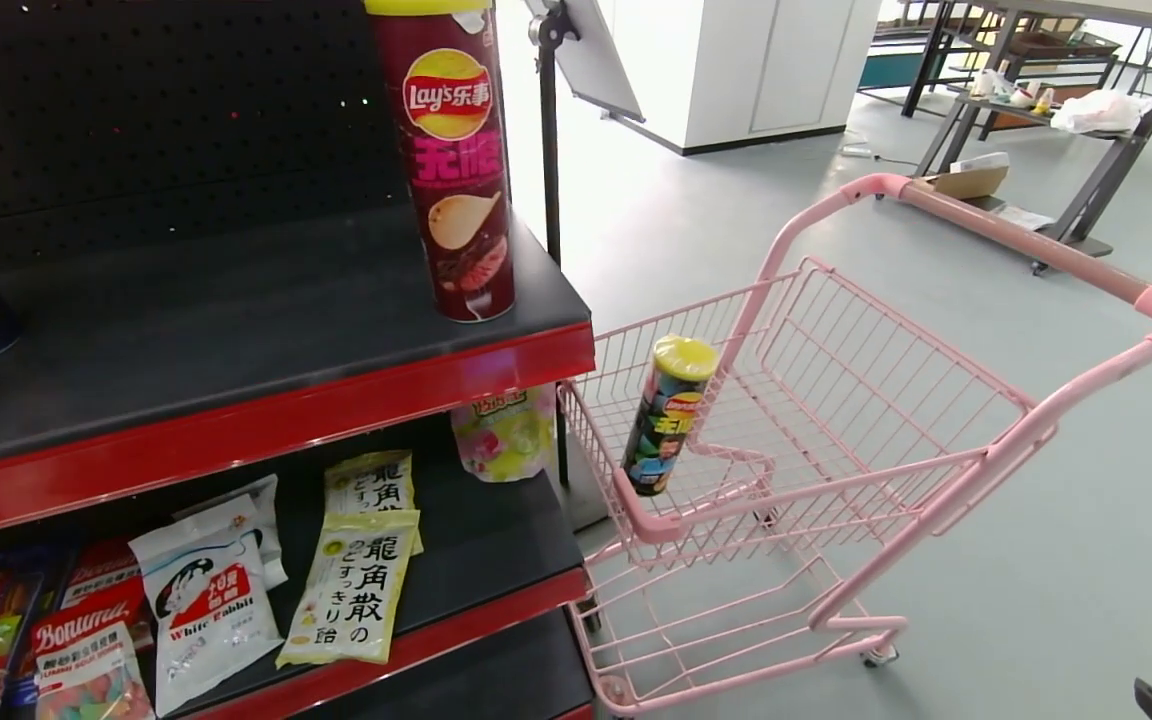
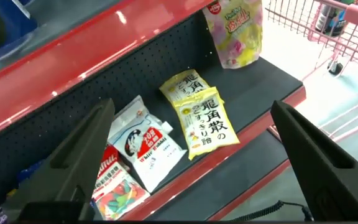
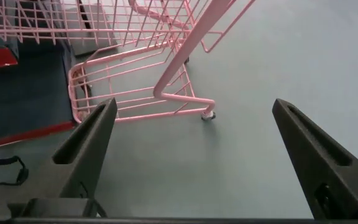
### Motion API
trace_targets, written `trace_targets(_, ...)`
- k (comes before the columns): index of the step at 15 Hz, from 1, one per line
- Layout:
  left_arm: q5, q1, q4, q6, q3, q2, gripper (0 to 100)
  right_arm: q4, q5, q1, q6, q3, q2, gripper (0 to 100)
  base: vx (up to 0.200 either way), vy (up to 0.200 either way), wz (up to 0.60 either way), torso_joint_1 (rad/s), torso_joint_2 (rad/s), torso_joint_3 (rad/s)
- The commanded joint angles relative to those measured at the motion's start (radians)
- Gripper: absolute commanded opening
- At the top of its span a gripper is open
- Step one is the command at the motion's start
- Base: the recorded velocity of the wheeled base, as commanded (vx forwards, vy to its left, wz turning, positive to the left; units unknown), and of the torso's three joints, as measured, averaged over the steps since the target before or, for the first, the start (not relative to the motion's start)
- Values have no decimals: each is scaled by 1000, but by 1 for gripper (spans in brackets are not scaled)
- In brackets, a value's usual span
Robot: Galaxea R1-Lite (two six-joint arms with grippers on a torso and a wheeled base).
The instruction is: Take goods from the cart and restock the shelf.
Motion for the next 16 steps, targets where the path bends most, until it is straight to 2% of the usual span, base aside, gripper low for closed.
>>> trace_targets(1, -1, 0, 0, 0, 1, -10, 100, -17, 3, 0, 2, -91, 141, 100, 0, 0, 0, -56, 134, 85)
trace_targets(2, -4, 0, 0, -3, 1, -16, 100, -34, 9, 4, 7, -121, 198, 100, 0, 0, 0, -17, 76, 46)
trace_targets(3, -14, 0, 0, -12, -5, -16, 100, -72, 83, 16, 17, -165, 302, 100, 0, 0, 0, 0, 0, 0)
trace_targets(5, -20, 0, 0, -63, -19, -10, 100, -167, 293, 49, 68, -226, 416, 100, 0, 0, 0, 0, 0, 0)
trace_targets(6, -14, 0, 0, -71, -25, -7, 100, -176, 391, 64, 66, -249, 506, 100, 0, 0, 0, 0, 0, 0)
trace_targets(10, -9, 1, 0, -71, -31, 22, 100, -354, 440, 98, 50, -384, 829, 100, 0, 0, 0, 0, 0, 0)
trace_targets(12, -9, 1, 0, -72, -57, 62, 100, -462, 454, 153, 51, -446, 997, 100, 0, 0, 0, 0, 0, 0)
trace_targets(16, -10, 1, 1, -71, -65, 81, 100, -520, 471, 208, 53, -615, 1232, 100, 0, 0, 0, 0, 0, 0)
